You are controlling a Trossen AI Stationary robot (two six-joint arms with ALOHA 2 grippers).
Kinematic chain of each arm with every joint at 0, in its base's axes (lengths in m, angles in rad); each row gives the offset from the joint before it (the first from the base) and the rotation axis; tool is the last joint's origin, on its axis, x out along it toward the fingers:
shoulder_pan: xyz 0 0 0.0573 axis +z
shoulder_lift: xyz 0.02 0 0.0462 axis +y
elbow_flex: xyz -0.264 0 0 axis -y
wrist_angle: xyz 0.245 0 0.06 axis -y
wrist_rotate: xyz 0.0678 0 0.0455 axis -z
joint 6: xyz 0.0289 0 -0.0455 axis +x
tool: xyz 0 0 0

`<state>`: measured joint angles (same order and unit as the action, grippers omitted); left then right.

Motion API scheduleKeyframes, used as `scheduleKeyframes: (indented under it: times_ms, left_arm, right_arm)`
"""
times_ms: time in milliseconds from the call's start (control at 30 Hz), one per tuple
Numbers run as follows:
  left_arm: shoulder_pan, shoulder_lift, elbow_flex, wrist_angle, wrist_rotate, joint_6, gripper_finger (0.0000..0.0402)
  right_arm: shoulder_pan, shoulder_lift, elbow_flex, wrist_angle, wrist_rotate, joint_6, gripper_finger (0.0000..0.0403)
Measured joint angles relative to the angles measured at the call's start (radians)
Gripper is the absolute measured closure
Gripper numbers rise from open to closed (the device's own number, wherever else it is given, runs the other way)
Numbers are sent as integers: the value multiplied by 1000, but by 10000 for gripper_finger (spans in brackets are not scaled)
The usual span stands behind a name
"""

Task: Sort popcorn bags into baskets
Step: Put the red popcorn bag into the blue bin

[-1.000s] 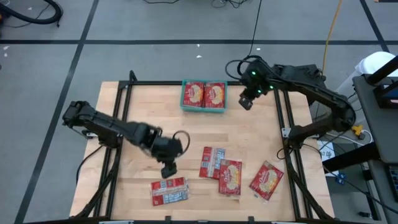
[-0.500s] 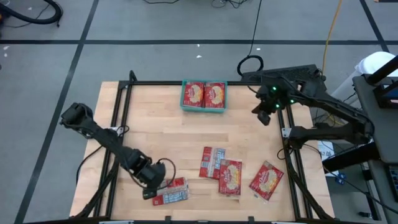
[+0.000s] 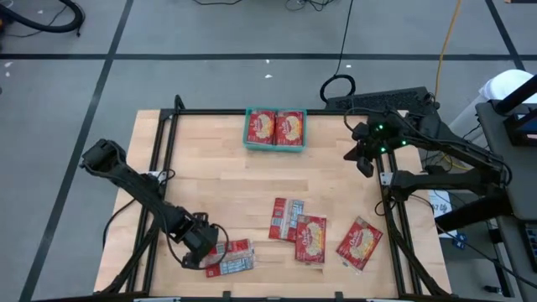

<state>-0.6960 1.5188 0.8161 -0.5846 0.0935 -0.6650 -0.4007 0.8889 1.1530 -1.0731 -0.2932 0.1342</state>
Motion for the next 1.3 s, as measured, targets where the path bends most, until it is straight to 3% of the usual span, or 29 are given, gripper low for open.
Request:
scheduleKeyframes:
  times_ms: [333,600,733,933,1133,1300]
  left_arm:
    - [-6,0,-92,176,-19,129,145]
    - [-58,50,-125,223,-82,354,186]
    - [-51,54,-110,251,-104,408,253]
    - [-9,61,-102,406,-71,324,388]
    - [59,37,-102,393,-124,262,398]
    - [123,-60,-102,299,-182,286,399]
  right_arm:
    - [2,21,0,18,0,40,403]
    - [2,35,0,112,13,110,403]
    - [2,57,0,145,32,151,403]
    - [2,92,0,190,32,239,403]
    - [2,135,0,274,33,296,403]
    - [4,178,0,374,29,356,403]
